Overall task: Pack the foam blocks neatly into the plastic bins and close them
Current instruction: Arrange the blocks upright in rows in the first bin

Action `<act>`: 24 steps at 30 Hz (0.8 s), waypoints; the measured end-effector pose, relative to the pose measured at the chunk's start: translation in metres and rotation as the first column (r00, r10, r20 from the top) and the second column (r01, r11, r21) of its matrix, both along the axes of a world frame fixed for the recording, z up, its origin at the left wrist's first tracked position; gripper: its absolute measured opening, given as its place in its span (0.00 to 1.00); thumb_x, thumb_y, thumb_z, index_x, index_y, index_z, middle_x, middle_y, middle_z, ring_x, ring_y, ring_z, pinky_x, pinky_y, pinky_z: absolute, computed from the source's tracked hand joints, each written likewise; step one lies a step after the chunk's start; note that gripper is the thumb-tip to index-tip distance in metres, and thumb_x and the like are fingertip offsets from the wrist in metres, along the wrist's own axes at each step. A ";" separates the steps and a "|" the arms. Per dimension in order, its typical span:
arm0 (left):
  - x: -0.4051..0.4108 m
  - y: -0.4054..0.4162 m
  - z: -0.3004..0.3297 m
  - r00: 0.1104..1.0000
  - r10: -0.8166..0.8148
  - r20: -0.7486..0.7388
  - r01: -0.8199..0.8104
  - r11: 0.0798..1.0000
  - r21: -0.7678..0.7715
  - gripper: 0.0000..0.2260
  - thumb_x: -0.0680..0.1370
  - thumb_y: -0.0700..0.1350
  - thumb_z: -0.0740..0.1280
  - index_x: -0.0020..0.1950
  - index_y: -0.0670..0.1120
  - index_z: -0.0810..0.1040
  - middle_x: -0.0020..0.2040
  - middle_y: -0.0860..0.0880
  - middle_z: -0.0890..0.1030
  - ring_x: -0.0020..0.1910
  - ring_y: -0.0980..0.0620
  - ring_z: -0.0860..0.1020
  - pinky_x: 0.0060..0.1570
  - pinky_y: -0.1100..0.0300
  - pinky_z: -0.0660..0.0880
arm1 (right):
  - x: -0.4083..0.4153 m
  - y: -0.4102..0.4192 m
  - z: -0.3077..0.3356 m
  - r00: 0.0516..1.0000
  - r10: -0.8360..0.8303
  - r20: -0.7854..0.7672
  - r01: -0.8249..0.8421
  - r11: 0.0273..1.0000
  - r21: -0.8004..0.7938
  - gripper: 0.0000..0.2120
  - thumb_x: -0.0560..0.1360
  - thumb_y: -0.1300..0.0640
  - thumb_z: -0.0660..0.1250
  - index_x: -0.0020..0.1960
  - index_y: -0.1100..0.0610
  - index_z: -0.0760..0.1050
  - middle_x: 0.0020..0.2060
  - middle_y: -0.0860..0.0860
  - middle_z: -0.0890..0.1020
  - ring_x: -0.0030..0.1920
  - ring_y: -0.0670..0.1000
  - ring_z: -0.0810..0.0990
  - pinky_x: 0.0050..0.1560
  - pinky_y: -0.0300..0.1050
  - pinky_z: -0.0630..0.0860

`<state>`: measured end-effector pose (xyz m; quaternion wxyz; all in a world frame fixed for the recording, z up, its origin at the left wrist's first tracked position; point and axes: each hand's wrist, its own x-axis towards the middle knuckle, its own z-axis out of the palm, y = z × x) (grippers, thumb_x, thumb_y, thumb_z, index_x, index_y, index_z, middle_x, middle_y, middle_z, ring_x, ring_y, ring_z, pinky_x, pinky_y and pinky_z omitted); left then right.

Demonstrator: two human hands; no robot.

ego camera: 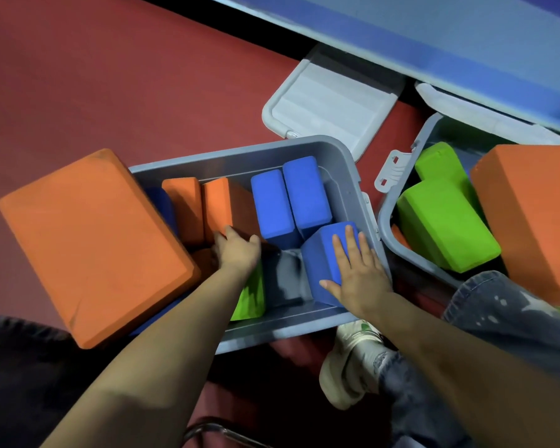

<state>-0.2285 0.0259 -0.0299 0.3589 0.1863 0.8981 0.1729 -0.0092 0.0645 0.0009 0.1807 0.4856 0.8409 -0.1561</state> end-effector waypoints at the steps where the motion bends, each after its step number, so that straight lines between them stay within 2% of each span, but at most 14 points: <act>1: 0.000 0.003 0.001 0.999 0.036 -0.007 -0.036 0.999 0.012 0.29 0.78 0.51 0.62 0.75 0.41 0.58 0.75 0.39 0.56 0.72 0.37 0.58 0.72 0.48 0.56 | -0.001 0.000 -0.002 1.000 0.003 -0.012 -0.003 1.000 0.004 0.41 0.71 0.33 0.50 0.75 0.59 0.55 0.73 0.62 0.61 0.70 0.66 0.66 0.63 0.60 0.72; 2: 0.000 0.006 0.001 0.996 0.087 -0.004 -0.087 0.996 0.025 0.29 0.77 0.50 0.62 0.74 0.40 0.59 0.74 0.39 0.57 0.72 0.37 0.58 0.71 0.48 0.57 | -0.003 0.000 -0.001 1.000 0.000 0.005 0.000 1.000 -0.005 0.39 0.73 0.33 0.50 0.75 0.57 0.47 0.75 0.61 0.51 0.73 0.65 0.59 0.67 0.59 0.67; 4: -0.004 0.011 0.000 0.982 0.191 0.012 -0.191 0.981 0.043 0.30 0.77 0.49 0.62 0.75 0.40 0.57 0.75 0.40 0.57 0.73 0.37 0.57 0.72 0.49 0.56 | -0.005 0.000 -0.007 0.997 0.045 0.069 -0.043 0.998 -0.034 0.40 0.76 0.34 0.51 0.71 0.53 0.30 0.71 0.56 0.30 0.76 0.62 0.40 0.74 0.55 0.52; 6: -0.007 0.016 -0.003 0.971 0.237 0.023 -0.237 0.971 0.031 0.32 0.77 0.48 0.62 0.77 0.39 0.53 0.76 0.41 0.56 0.74 0.38 0.54 0.73 0.50 0.54 | -0.006 0.002 -0.011 0.991 0.070 0.112 -0.065 0.997 -0.049 0.40 0.77 0.34 0.49 0.67 0.52 0.23 0.68 0.54 0.24 0.75 0.60 0.33 0.74 0.52 0.47; 9: -0.007 0.018 -0.007 0.975 0.219 0.028 -0.219 0.976 -0.016 0.35 0.77 0.52 0.62 0.78 0.41 0.50 0.78 0.42 0.50 0.75 0.38 0.51 0.74 0.50 0.51 | -0.009 0.004 -0.015 0.986 0.072 0.150 -0.056 0.992 -0.113 0.40 0.76 0.33 0.48 0.66 0.52 0.22 0.66 0.53 0.21 0.74 0.60 0.31 0.75 0.52 0.46; 13: 0.005 0.017 -0.005 0.993 0.115 -0.005 -0.115 0.993 -0.015 0.33 0.76 0.56 0.63 0.78 0.46 0.57 0.77 0.41 0.45 0.75 0.38 0.50 0.74 0.49 0.52 | -0.010 0.004 -0.028 0.981 0.070 0.181 -0.040 0.986 -0.163 0.42 0.75 0.32 0.48 0.68 0.53 0.23 0.68 0.54 0.23 0.73 0.62 0.31 0.75 0.54 0.49; 16: 0.018 0.020 -0.001 1.000 0.010 0.027 -0.009 1.000 -0.016 0.32 0.76 0.57 0.63 0.77 0.50 0.58 0.78 0.39 0.41 0.77 0.38 0.47 0.74 0.48 0.50 | -0.014 0.007 -0.029 0.978 0.070 0.197 -0.028 0.977 -0.211 0.45 0.74 0.30 0.48 0.73 0.53 0.26 0.65 0.53 0.21 0.73 0.63 0.29 0.75 0.54 0.46; 18: 0.016 0.020 -0.002 1.000 -0.006 0.029 0.006 1.000 -0.005 0.31 0.76 0.56 0.63 0.77 0.50 0.59 0.77 0.37 0.45 0.76 0.38 0.50 0.74 0.50 0.52 | -0.015 0.012 -0.022 0.970 0.079 0.232 -0.010 0.958 -0.285 0.46 0.74 0.29 0.50 0.73 0.52 0.25 0.66 0.53 0.20 0.72 0.63 0.28 0.74 0.55 0.45; 20: 0.005 0.017 -0.003 0.999 0.051 0.009 -0.051 0.996 0.073 0.26 0.76 0.54 0.64 0.72 0.48 0.67 0.75 0.37 0.57 0.72 0.38 0.61 0.71 0.53 0.59 | -0.022 0.013 -0.014 0.953 0.092 0.288 0.002 0.950 -0.313 0.49 0.73 0.30 0.55 0.72 0.53 0.24 0.68 0.56 0.22 0.73 0.63 0.30 0.74 0.58 0.44; 21: -0.002 0.015 -0.003 0.994 0.110 0.018 -0.111 0.985 0.130 0.24 0.76 0.52 0.64 0.71 0.47 0.68 0.72 0.38 0.62 0.69 0.38 0.66 0.68 0.55 0.61 | -0.029 0.013 -0.009 0.951 0.087 0.298 0.001 0.959 -0.284 0.50 0.73 0.32 0.58 0.73 0.54 0.26 0.71 0.58 0.26 0.74 0.63 0.32 0.74 0.58 0.44; 22: -0.008 0.014 -0.004 0.983 0.181 0.042 -0.185 0.965 0.185 0.24 0.77 0.50 0.65 0.71 0.44 0.67 0.70 0.38 0.65 0.67 0.39 0.68 0.67 0.56 0.62 | -0.038 0.011 -0.005 0.961 0.066 0.268 -0.005 0.975 -0.222 0.48 0.74 0.35 0.60 0.76 0.56 0.32 0.74 0.60 0.33 0.75 0.63 0.36 0.74 0.58 0.45; 24: -0.017 0.015 -0.007 0.946 0.304 0.111 -0.322 0.919 0.227 0.31 0.77 0.48 0.66 0.75 0.39 0.58 0.72 0.37 0.63 0.70 0.40 0.65 0.68 0.56 0.61 | -0.056 0.012 0.005 0.996 0.003 0.092 0.005 0.997 -0.083 0.36 0.77 0.42 0.61 0.76 0.58 0.51 0.75 0.62 0.50 0.76 0.61 0.45 0.73 0.56 0.52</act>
